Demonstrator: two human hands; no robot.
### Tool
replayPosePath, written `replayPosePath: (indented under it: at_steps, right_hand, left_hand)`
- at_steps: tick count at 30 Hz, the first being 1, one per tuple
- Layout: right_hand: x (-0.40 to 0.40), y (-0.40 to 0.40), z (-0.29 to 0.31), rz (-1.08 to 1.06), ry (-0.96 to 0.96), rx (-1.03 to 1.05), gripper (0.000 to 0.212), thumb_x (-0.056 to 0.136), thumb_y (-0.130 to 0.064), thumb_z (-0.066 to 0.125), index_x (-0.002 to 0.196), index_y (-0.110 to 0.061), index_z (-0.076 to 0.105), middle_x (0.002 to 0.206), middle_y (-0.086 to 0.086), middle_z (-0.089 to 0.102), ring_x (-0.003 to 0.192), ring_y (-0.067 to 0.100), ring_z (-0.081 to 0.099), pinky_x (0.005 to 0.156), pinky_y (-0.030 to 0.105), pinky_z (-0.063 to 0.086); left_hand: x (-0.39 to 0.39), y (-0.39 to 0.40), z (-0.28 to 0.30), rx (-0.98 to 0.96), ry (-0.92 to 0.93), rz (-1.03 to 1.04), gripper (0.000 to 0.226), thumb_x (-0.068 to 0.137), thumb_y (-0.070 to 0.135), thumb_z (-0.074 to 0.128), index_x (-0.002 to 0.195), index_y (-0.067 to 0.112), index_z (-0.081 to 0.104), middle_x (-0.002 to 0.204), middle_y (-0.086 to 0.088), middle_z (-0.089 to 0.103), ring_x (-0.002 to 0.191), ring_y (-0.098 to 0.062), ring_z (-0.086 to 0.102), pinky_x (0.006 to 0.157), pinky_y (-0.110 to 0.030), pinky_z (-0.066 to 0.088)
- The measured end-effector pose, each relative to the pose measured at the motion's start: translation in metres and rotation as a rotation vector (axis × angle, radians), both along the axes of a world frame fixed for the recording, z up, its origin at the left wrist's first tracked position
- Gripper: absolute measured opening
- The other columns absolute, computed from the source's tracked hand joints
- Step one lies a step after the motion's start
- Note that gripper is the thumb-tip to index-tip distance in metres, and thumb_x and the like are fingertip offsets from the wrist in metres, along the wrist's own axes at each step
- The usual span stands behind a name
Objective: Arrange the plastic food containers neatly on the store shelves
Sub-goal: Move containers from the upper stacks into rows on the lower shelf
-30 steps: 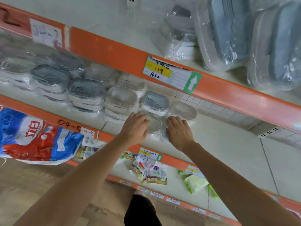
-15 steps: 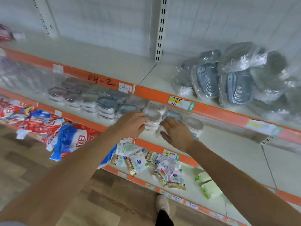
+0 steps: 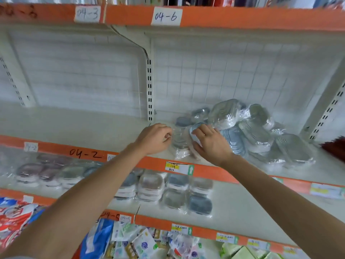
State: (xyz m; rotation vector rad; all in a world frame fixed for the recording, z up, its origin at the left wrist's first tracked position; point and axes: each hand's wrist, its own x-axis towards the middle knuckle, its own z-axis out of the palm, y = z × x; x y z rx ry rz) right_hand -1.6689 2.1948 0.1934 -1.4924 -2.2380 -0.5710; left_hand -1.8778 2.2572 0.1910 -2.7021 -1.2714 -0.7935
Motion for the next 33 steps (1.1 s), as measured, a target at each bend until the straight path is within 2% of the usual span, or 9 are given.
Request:
replayPosePath:
  at_steps: [3, 6, 11, 14, 18, 22, 25, 28, 33]
  right_hand:
    - [0.018, 0.020, 0.020, -0.064, -0.046, 0.043, 0.025, 0.083, -0.019, 0.065, 0.101, -0.001, 0.064, 0.098, 0.017, 0.061, 0.092, 0.035, 0.059, 0.078, 0.040, 0.043]
    - [0.038, 0.041, 0.041, -0.186, -0.041, 0.056, 0.033, 0.088, -0.026, 0.056, 0.113, -0.004, 0.060, 0.112, 0.014, 0.057, 0.107, 0.032, 0.051, 0.087, 0.041, 0.036]
    - [0.060, 0.069, 0.049, -0.482, 0.008, -0.084, 0.063, 0.087, -0.061, 0.044, 0.132, -0.017, 0.046, 0.138, 0.010, 0.038, 0.129, 0.028, 0.031, 0.106, 0.041, 0.025]
    - [0.062, 0.071, 0.038, -0.592, 0.054, -0.182, 0.075, 0.082, -0.072, 0.041, 0.135, -0.019, 0.038, 0.143, 0.018, 0.026, 0.131, 0.036, 0.028, 0.106, 0.044, 0.028]
    - [0.057, 0.075, 0.033, -0.665, 0.105, -0.222, 0.083, 0.077, -0.075, 0.045, 0.138, -0.022, 0.027, 0.150, 0.021, 0.012, 0.136, 0.038, 0.022, 0.107, 0.049, 0.026]
    - [0.053, 0.074, 0.032, -0.650, 0.164, -0.152, 0.078, 0.078, -0.069, 0.051, 0.134, -0.017, 0.033, 0.140, 0.014, 0.027, 0.128, 0.031, 0.030, 0.104, 0.047, 0.033]
    - [0.047, 0.078, 0.038, -0.633, 0.146, -0.049, 0.072, 0.078, -0.064, 0.054, 0.131, -0.017, 0.038, 0.133, 0.011, 0.033, 0.121, 0.028, 0.034, 0.100, 0.042, 0.032]
    - [0.031, 0.089, 0.047, -0.583, 0.138, 0.029, 0.069, 0.077, -0.058, 0.057, 0.129, -0.016, 0.042, 0.131, 0.011, 0.037, 0.118, 0.028, 0.037, 0.098, 0.041, 0.032]
    - [-0.028, 0.113, 0.042, -0.376, 0.209, 0.102, 0.067, 0.071, -0.045, 0.068, 0.126, -0.011, 0.051, 0.131, 0.014, 0.043, 0.115, 0.032, 0.041, 0.092, 0.043, 0.033]
  left_hand:
    - [0.009, 0.024, 0.014, 0.024, -0.084, -0.008, 0.012, 0.085, 0.016, 0.059, 0.090, 0.010, 0.068, 0.088, -0.002, 0.066, 0.086, -0.019, 0.060, 0.072, -0.032, 0.050]
    - [0.021, 0.038, 0.021, 0.023, -0.121, -0.059, 0.013, 0.087, 0.017, 0.059, 0.092, 0.009, 0.069, 0.089, -0.001, 0.068, 0.083, -0.014, 0.060, 0.075, -0.032, 0.051]
    - [0.044, 0.064, 0.020, -0.024, 0.007, -0.159, 0.019, 0.090, 0.029, 0.058, 0.098, 0.014, 0.067, 0.089, 0.006, 0.059, 0.089, -0.013, 0.057, 0.069, -0.024, 0.040]
    - [0.068, 0.082, 0.020, -0.097, -0.002, -0.155, 0.033, 0.090, 0.044, 0.057, 0.094, 0.012, 0.066, 0.091, 0.001, 0.063, 0.085, -0.017, 0.058, 0.071, -0.031, 0.046]
    - [0.099, 0.101, 0.002, -0.383, -0.019, -0.116, 0.039, 0.085, 0.053, 0.059, 0.083, 0.014, 0.057, 0.080, 0.002, 0.058, 0.081, -0.019, 0.057, 0.070, -0.030, 0.044]
    - [0.116, 0.110, -0.006, -0.506, -0.115, -0.169, 0.025, 0.083, 0.044, 0.067, 0.080, 0.023, 0.053, 0.069, 0.009, 0.052, 0.073, -0.015, 0.053, 0.056, -0.022, 0.034]
    - [0.101, 0.120, 0.009, -0.549, -0.258, -0.191, 0.031, 0.077, 0.043, 0.074, 0.093, 0.019, 0.063, 0.077, 0.009, 0.056, 0.074, -0.010, 0.054, 0.061, -0.021, 0.037]
    - [0.062, 0.141, 0.026, -0.575, -0.335, -0.153, 0.031, 0.080, 0.043, 0.070, 0.096, 0.016, 0.065, 0.089, 0.004, 0.062, 0.084, -0.014, 0.057, 0.068, -0.025, 0.042]
    - [-0.030, 0.176, 0.022, -0.562, -0.381, 0.111, 0.032, 0.085, 0.043, 0.064, 0.098, 0.015, 0.064, 0.102, -0.006, 0.064, 0.087, -0.018, 0.056, 0.066, -0.026, 0.039]
